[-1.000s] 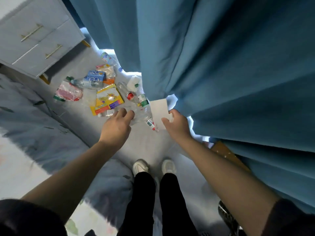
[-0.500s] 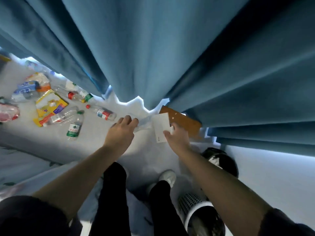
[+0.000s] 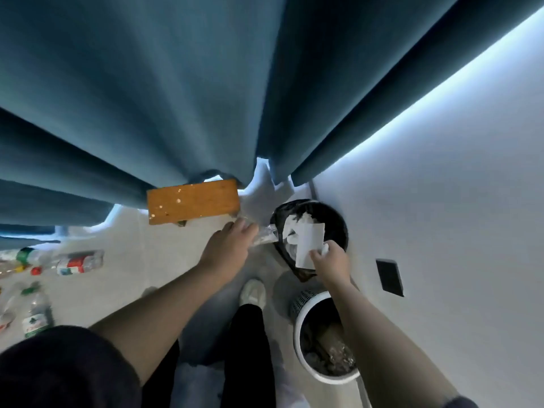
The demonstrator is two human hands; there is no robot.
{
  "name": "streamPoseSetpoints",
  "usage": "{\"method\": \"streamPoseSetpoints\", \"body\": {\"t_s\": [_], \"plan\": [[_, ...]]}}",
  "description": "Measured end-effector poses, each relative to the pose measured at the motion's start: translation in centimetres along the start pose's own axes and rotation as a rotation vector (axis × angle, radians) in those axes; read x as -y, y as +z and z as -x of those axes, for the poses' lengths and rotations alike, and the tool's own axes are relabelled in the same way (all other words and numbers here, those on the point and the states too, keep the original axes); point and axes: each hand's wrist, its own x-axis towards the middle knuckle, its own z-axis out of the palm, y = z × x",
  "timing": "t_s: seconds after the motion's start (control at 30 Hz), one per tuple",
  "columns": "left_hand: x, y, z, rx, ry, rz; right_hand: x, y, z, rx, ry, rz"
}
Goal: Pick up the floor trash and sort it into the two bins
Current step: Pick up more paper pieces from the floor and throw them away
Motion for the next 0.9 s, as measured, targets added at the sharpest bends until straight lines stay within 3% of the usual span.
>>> {"method": "streamPoseSetpoints", "body": {"t_s": [0.17,0.37,0.5,0.63,0.83,0.9], "plan": [[-3.3,7.7,-8.2,0.071,0.088,-0.026,-7.7,1.5,-8.8,-0.043,0.117,-0.019],[-2.7,15.0,-13.6,0.172,0.108,-0.064,-11.4,7.1,-18.3,0.007,0.198,-0.179],[-1.9,16.8,-15.1,0.194,0.12,-0.085,-12.5,10.0,-20.9,-0.056,0.125,-0.139],[-2.0,17.9,-16.8,0.124,0.237,-0.066,-13.6,11.0,-21.6,0.079,-0.014,-0.07],[-6.0,21.1,-20.7,0.092,0.389,-0.153,-16.8,8.3,-19.4,-0.015,-0.088,-0.036],[-6.9,23.4,-21.6,0.197,0.367,-0.208,-17.9,7.9,-18.8,-0.022,-0.138,-0.004]]}}
